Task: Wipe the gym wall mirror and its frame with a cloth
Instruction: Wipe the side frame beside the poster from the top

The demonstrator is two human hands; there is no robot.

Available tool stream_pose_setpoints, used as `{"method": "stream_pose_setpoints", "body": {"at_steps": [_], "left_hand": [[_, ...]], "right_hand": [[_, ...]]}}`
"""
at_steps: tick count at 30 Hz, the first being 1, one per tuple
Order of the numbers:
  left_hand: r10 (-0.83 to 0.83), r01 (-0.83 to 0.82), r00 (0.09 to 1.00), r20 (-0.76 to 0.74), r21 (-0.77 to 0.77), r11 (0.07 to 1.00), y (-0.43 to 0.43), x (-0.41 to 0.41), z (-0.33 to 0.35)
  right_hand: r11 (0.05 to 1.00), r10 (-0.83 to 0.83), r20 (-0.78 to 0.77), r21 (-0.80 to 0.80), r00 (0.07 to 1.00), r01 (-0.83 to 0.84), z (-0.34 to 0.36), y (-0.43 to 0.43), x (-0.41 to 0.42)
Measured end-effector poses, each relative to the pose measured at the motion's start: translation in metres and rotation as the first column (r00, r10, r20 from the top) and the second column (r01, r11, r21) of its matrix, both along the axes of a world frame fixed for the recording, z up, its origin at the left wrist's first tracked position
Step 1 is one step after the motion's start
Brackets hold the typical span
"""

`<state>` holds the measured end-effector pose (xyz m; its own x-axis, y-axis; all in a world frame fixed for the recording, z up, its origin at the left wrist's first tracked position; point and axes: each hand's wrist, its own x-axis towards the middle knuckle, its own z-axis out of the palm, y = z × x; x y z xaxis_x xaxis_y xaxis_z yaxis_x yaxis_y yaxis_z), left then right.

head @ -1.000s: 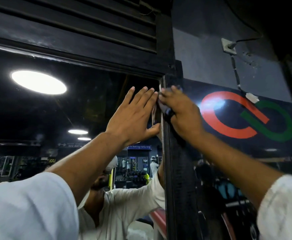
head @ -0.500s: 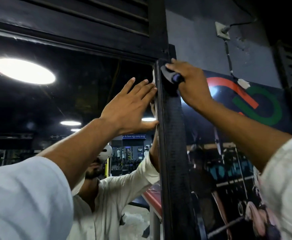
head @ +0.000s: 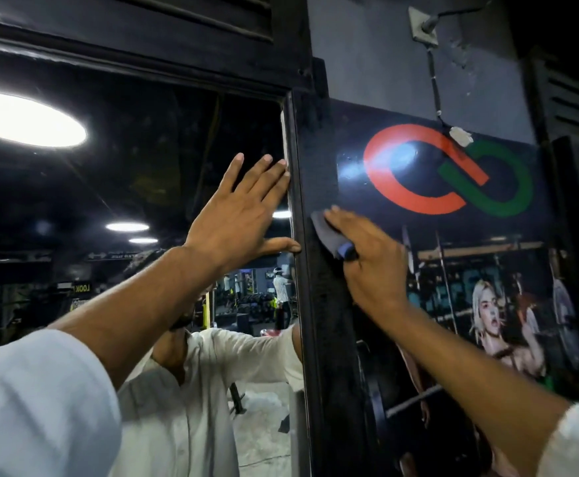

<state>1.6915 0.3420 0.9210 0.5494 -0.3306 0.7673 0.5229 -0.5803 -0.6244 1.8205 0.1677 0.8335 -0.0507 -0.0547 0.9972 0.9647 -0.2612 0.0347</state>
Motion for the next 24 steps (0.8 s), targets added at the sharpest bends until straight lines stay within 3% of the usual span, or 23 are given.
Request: {"method": "stream_pose_setpoints", "body": {"at_steps": [3, 7, 11, 15, 17, 24], "left_hand": [[-0.017, 0.017, 1.000, 0.018, -0.001, 1.000, 0.002, 0.000, -0.001], [-0.070, 0.071, 0.996, 0.058, -0.015, 0.997, 0.002, -0.001, -0.015], [-0.074, 0.076, 0.996, 0.054, -0.032, 0.997, 0.005, -0.008, -0.043], [0.019, -0.009, 0.996, -0.089, 0.114, 0.993, 0.014, -0.010, -0.072], [0.043, -0.020, 0.989, -0.140, 0.165, 0.986, 0.017, -0.009, -0.078], [-0.092, 0.098, 0.988, -0.123, 0.041, 0.994, 0.008, -0.014, -0.077]], "right_hand": [[0.989, -0.142, 0.113, 0.062, 0.983, 0.135, 0.069, -0.002, -0.012], [0.982, -0.145, 0.191, -0.097, 0.971, 0.165, 0.116, 0.020, -0.012], [0.988, -0.108, 0.186, -0.090, 0.977, 0.126, 0.038, 0.037, -0.004], [0.977, -0.085, 0.191, -0.177, 0.978, 0.119, -0.080, 0.024, -0.011], [0.964, -0.086, 0.227, -0.227, 0.970, 0.139, -0.102, 0.015, -0.010], [0.997, -0.066, 0.177, -0.035, 0.982, 0.074, 0.029, 0.007, -0.005]]}}
